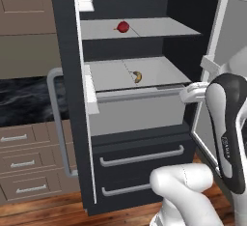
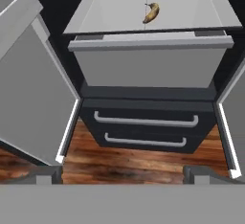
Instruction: Retrieve the pear and banana from the fridge and place them into the bowl on the dining table.
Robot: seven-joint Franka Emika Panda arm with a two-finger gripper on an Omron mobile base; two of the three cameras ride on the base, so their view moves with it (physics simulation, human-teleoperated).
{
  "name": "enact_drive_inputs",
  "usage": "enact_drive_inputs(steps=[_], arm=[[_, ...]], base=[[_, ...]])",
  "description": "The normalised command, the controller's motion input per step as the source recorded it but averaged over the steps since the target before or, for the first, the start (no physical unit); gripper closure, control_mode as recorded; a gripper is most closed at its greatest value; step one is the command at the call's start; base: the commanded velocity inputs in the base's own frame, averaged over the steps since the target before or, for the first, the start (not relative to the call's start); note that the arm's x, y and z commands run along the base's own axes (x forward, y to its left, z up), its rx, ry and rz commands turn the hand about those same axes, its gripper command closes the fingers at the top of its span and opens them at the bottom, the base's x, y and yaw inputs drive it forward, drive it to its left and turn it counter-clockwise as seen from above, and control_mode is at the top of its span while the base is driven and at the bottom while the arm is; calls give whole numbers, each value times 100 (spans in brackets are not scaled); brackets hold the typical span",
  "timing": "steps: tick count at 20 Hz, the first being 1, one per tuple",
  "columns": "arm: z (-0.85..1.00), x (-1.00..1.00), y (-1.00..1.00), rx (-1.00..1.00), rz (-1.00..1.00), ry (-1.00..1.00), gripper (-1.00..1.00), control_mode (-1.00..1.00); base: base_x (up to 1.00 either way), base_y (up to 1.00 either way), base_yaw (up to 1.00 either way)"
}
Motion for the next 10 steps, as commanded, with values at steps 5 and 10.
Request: enact_drive_inputs(steps=[5,10], arm=[[-2,67,0,1,0,2,-100,-100],[-2,100,0,0,0,8,-100,-100]], base=[[0,0,0],[0,0,0]])
